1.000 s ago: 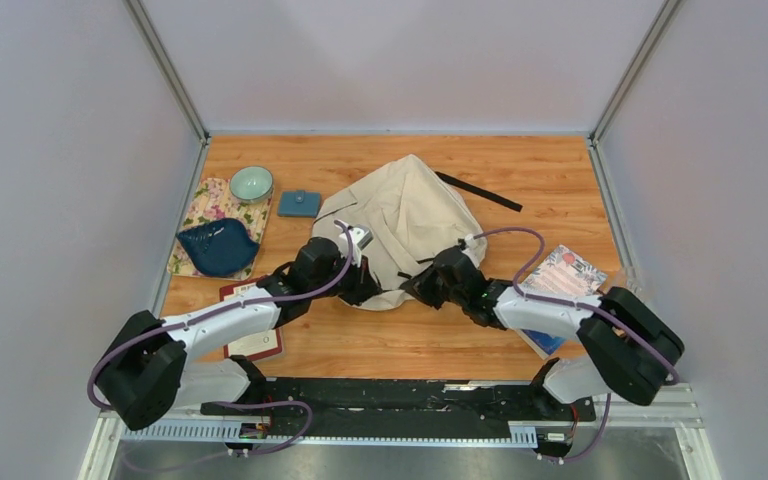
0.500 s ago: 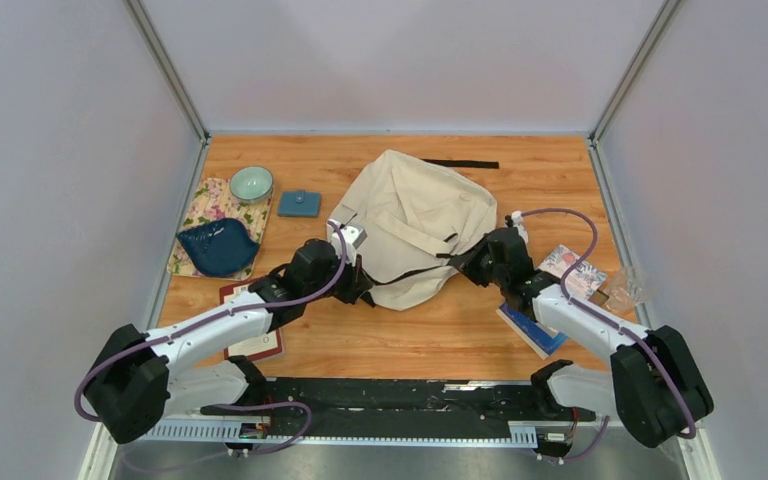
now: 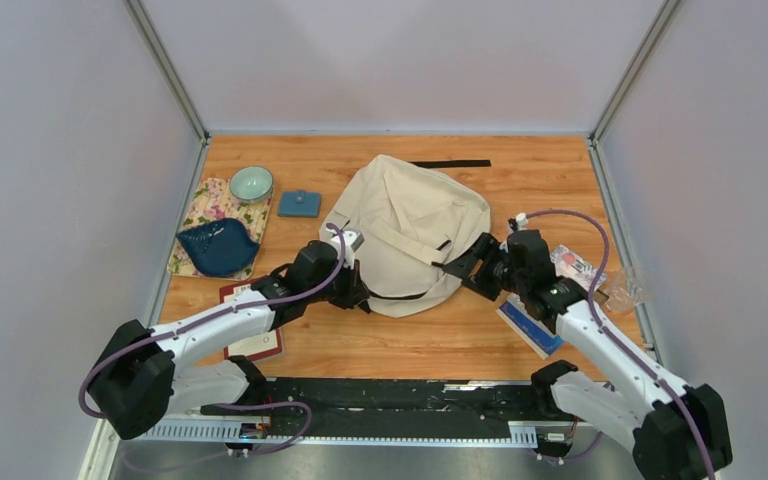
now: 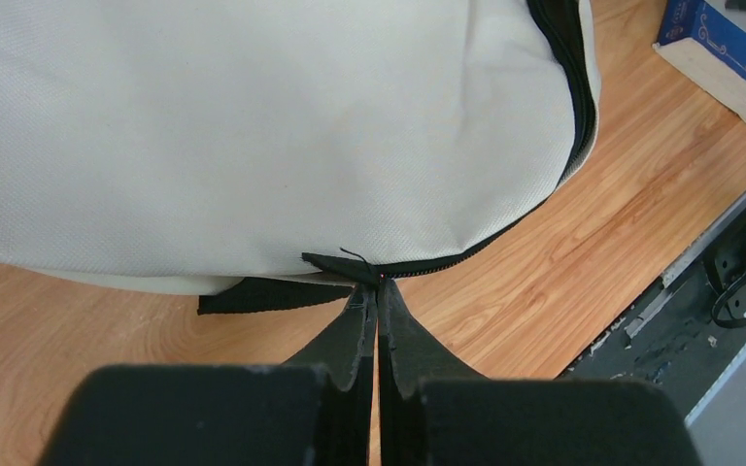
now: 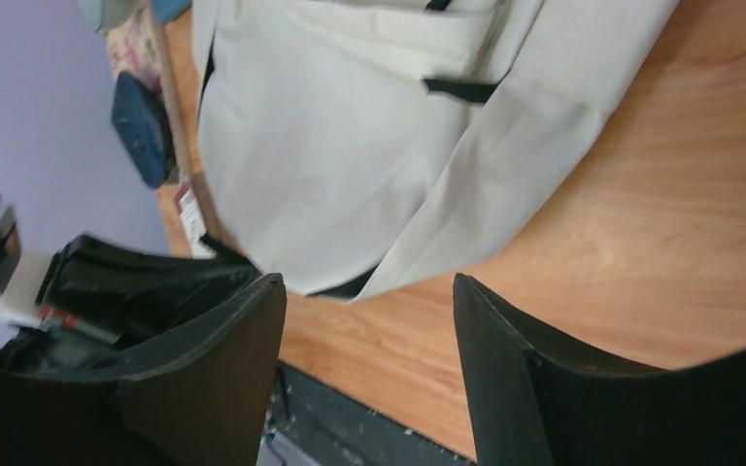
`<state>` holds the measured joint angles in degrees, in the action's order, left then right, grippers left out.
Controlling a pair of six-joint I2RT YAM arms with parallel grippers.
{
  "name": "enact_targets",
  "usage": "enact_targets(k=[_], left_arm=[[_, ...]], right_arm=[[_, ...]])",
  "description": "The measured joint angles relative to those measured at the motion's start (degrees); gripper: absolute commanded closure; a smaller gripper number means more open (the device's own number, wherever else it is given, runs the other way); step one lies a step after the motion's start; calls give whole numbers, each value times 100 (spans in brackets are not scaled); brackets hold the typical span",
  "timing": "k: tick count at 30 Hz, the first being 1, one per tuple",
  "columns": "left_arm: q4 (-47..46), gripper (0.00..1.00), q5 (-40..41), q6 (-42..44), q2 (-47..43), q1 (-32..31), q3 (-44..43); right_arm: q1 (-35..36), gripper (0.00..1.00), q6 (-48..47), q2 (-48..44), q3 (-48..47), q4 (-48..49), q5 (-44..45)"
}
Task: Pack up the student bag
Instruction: Unzip the student bag at the center of the board.
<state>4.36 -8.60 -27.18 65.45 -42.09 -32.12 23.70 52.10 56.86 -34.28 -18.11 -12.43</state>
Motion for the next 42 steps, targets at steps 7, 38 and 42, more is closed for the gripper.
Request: enact_targets(k=[7,38,42], left_arm=[[72,100,-254,7,164,9,-190],[372,100,-1012,55,341,9,-581],[1091,100,-717,72,511,13,-1276]], right_arm=[[1281,31,1392,-671,511,70,-13],[2017,100,4214,1318,789,2079,866],[1646,100,4035,837,455,890,739]])
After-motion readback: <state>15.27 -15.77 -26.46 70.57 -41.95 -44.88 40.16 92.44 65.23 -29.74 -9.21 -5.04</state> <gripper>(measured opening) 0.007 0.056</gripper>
